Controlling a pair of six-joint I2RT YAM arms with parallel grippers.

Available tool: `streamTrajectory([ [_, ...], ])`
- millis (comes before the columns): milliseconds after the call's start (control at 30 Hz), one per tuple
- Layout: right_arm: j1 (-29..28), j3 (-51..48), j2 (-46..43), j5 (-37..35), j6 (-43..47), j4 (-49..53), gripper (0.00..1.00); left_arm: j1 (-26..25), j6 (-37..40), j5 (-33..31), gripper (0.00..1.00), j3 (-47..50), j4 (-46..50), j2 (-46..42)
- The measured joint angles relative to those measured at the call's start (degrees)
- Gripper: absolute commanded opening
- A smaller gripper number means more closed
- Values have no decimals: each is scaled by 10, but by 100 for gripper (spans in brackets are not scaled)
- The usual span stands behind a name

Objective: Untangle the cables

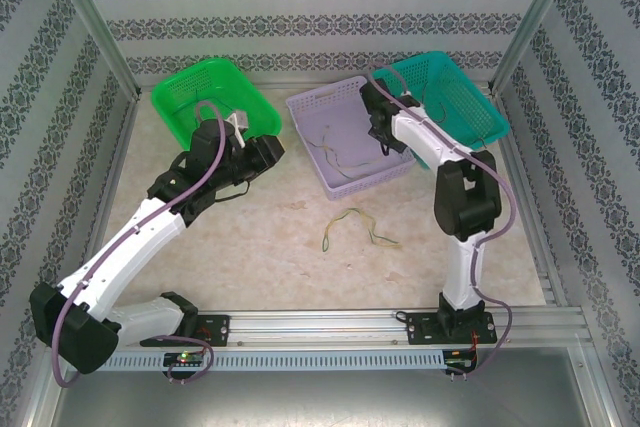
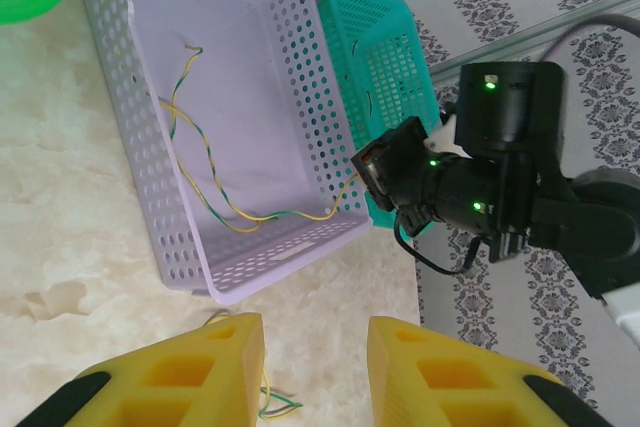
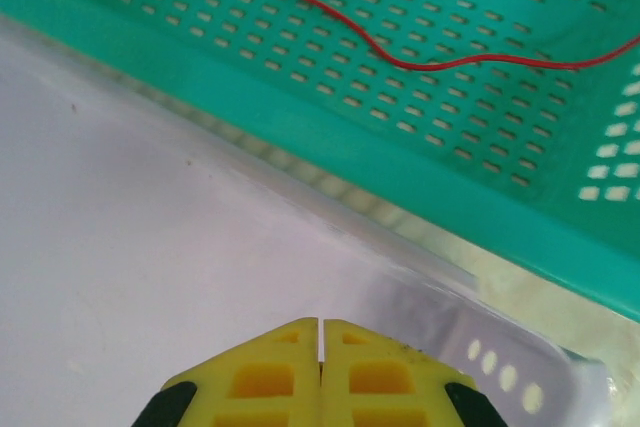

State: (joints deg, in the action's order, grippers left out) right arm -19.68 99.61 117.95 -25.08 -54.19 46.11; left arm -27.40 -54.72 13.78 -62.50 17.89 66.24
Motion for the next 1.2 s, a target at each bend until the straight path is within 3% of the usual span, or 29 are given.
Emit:
streamTrajectory([
  [333, -35, 105, 88, -13, 190, 21, 0, 0, 6, -8, 33, 0, 24, -22],
  [533, -41, 105, 89, -26, 244, 30, 13, 0, 6, -8, 33, 0, 26, -28],
  [700, -39, 105, 89, -26, 288, 36, 35, 0, 6, -8, 33, 0, 26, -30],
  [1033, -29, 93, 80, -23, 333, 33, 52, 0, 5, -8, 34, 18, 25, -40],
  [1200, -23, 94, 36, -17, 334, 34, 52, 0, 3, -7, 45, 19, 28, -40],
])
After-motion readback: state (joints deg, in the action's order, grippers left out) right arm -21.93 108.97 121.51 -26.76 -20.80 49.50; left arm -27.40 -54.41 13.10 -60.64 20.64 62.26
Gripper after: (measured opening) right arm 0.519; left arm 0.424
